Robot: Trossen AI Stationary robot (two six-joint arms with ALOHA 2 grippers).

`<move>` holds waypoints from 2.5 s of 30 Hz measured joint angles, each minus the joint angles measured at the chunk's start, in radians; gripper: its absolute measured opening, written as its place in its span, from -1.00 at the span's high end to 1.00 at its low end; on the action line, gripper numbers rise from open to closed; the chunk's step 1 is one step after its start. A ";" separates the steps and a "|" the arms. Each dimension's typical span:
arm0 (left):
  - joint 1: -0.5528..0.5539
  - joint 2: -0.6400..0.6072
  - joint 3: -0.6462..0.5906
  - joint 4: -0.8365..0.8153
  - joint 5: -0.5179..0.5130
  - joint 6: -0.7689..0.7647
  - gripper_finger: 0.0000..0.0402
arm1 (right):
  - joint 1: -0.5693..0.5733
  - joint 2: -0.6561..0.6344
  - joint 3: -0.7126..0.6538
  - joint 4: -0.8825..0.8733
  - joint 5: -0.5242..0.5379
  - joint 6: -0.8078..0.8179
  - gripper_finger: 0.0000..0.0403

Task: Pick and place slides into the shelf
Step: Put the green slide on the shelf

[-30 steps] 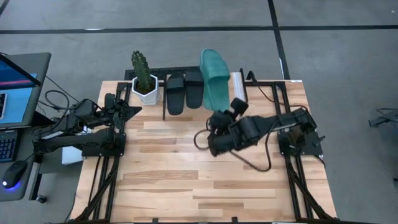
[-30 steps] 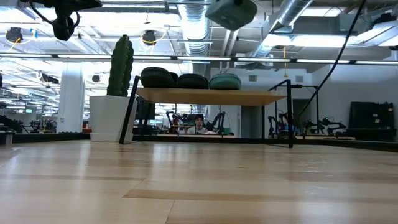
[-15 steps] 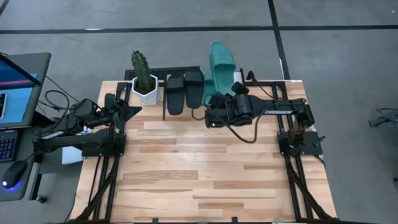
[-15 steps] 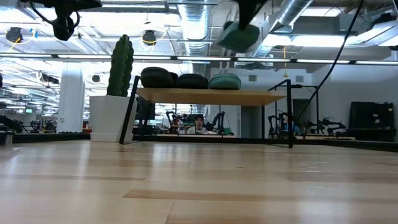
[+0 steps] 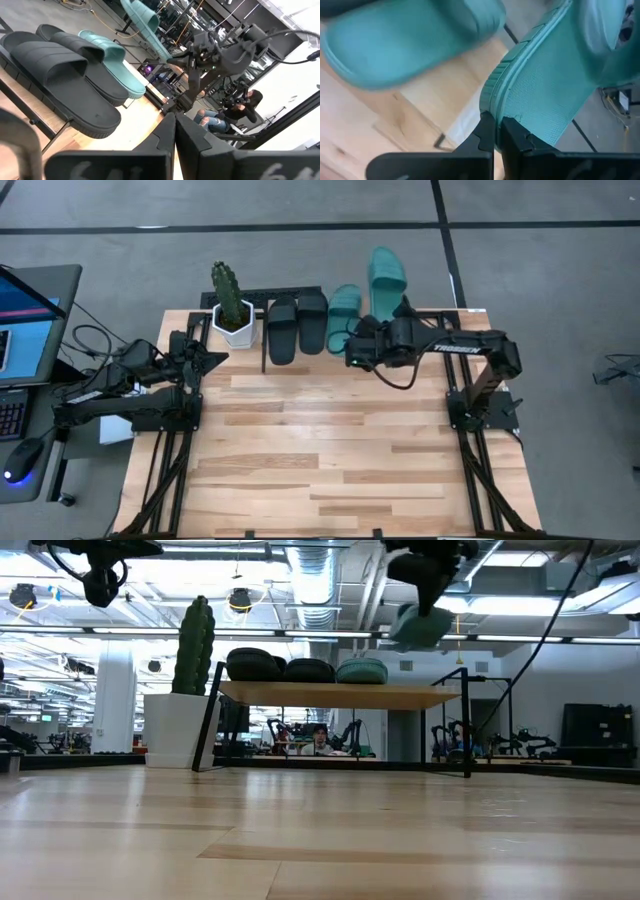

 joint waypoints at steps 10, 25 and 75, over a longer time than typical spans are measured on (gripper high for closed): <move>0.000 0.000 0.000 0.000 0.000 -0.006 1.00 | -0.003 -0.041 -0.170 0.007 -0.035 0.064 1.00; 0.000 0.000 0.000 0.000 -0.005 -0.023 1.00 | -0.102 -0.030 -0.183 0.236 -0.054 -0.140 1.00; 0.000 0.000 0.000 -0.001 -0.004 -0.023 1.00 | -0.128 0.128 -0.197 0.270 -0.221 -0.165 1.00</move>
